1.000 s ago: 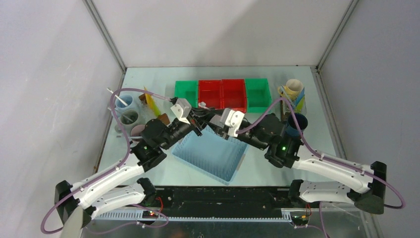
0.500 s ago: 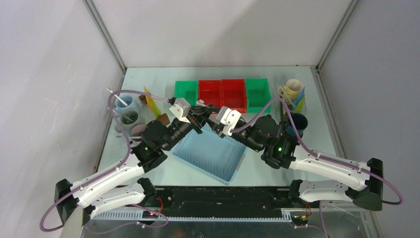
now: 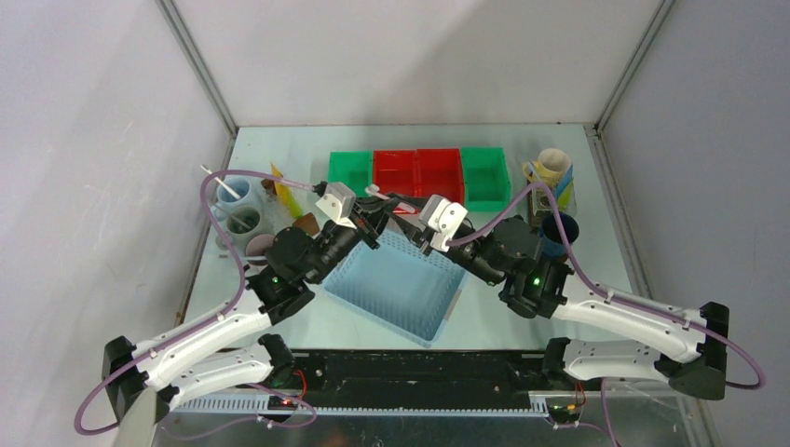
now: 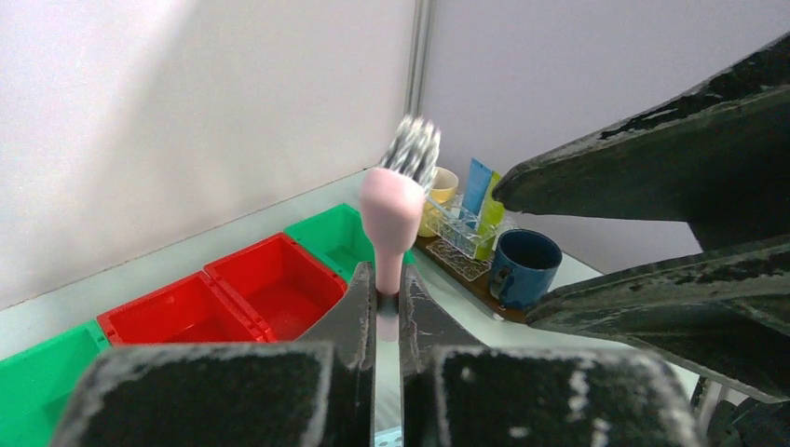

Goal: Prepare toiletry sets of a toothbrush and toothpaste on the tray
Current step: Pick up the toothbrush from the storage box.

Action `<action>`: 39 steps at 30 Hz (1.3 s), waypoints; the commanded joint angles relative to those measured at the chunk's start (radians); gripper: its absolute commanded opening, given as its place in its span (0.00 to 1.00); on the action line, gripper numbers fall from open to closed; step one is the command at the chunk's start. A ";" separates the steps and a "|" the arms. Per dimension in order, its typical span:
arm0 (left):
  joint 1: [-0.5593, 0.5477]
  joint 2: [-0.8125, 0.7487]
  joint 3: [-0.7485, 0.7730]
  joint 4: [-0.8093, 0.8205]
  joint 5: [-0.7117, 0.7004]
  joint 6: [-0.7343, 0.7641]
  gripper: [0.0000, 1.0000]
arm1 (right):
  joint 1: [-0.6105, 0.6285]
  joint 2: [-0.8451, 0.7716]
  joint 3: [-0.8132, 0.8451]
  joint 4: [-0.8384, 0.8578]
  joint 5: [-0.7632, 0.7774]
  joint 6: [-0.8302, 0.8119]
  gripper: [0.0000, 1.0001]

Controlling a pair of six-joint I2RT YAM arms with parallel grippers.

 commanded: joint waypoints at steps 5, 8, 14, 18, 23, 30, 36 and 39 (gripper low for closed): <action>-0.007 -0.017 -0.005 0.047 0.080 0.018 0.00 | -0.007 0.044 0.044 0.094 0.013 0.020 0.35; -0.007 -0.012 -0.004 0.051 0.110 0.021 0.00 | -0.012 0.054 0.044 0.111 0.017 0.022 0.34; -0.009 -0.001 0.004 0.043 0.148 0.035 0.00 | -0.025 0.066 0.044 0.121 0.009 0.036 0.33; -0.008 0.003 0.003 0.044 0.149 0.038 0.00 | -0.032 0.060 0.044 0.110 -0.007 0.045 0.32; -0.009 0.009 0.008 0.049 0.145 0.041 0.00 | -0.035 0.055 0.044 0.083 -0.021 0.052 0.25; -0.009 0.010 0.006 0.044 0.142 0.044 0.04 | -0.052 0.033 0.044 0.027 -0.047 0.040 0.00; -0.009 -0.005 -0.016 0.040 0.130 0.041 0.30 | -0.103 -0.015 0.045 -0.053 -0.102 -0.006 0.00; -0.009 -0.020 -0.037 0.032 0.106 0.037 0.52 | -0.153 -0.053 0.044 -0.129 -0.169 -0.029 0.00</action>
